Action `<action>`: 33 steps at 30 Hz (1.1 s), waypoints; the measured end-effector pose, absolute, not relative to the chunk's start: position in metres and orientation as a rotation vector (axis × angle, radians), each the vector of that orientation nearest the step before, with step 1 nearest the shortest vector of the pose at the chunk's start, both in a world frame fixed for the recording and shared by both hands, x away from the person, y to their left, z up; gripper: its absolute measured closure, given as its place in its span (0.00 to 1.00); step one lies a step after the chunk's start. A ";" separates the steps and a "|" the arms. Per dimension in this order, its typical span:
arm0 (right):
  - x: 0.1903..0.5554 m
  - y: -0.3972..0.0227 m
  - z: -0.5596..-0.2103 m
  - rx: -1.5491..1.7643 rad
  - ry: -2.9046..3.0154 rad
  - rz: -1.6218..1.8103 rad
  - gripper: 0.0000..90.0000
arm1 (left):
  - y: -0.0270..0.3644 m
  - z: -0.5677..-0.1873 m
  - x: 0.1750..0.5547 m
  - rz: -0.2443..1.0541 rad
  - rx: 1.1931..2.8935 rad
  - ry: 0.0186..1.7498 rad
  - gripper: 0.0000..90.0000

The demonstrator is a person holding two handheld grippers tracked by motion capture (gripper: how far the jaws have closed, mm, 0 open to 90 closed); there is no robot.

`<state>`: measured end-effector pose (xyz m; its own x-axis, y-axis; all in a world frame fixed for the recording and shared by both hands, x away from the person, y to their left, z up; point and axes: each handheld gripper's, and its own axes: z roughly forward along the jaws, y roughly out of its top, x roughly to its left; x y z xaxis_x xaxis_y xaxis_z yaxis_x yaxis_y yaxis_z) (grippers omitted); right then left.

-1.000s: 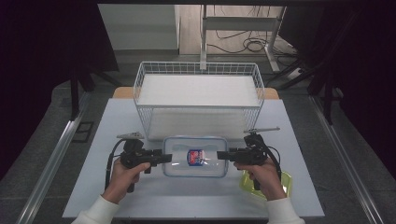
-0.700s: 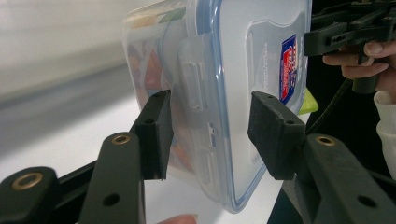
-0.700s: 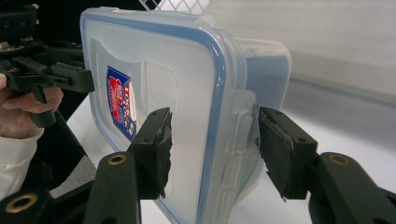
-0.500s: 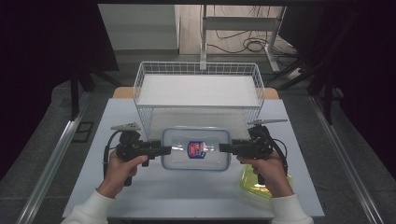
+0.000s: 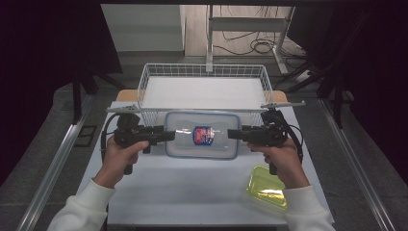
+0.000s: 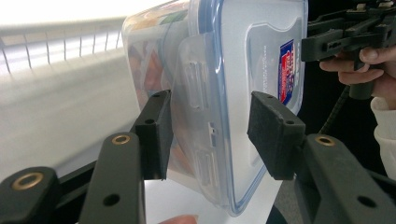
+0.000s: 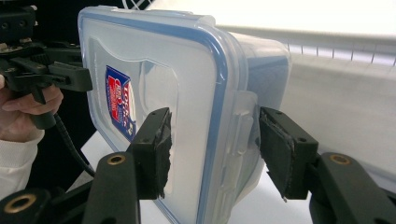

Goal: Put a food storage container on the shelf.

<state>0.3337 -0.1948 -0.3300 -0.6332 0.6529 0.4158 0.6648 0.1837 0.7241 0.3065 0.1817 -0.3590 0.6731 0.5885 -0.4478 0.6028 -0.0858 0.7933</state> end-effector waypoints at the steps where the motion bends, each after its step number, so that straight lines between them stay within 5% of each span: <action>1: 0.335 -0.195 -0.328 -1.338 -2.404 -1.488 0.51 | 0.182 -0.357 0.308 -0.010 1.750 0.955 0.57; 15: 0.358 -0.193 -0.287 -1.317 -2.438 -1.541 0.51 | 0.183 -0.319 0.333 0.033 1.731 0.925 0.57; 33: 0.430 -0.190 -0.273 -1.312 -2.412 -1.507 0.50 | 0.184 -0.307 0.394 0.024 1.705 0.969 0.57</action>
<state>0.4298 -0.1901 -0.2729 -0.6492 0.6403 0.4105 0.6497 0.1861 0.7371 0.3938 0.1842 -0.3073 0.6630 0.6042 -0.4421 0.5816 -0.0438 0.8123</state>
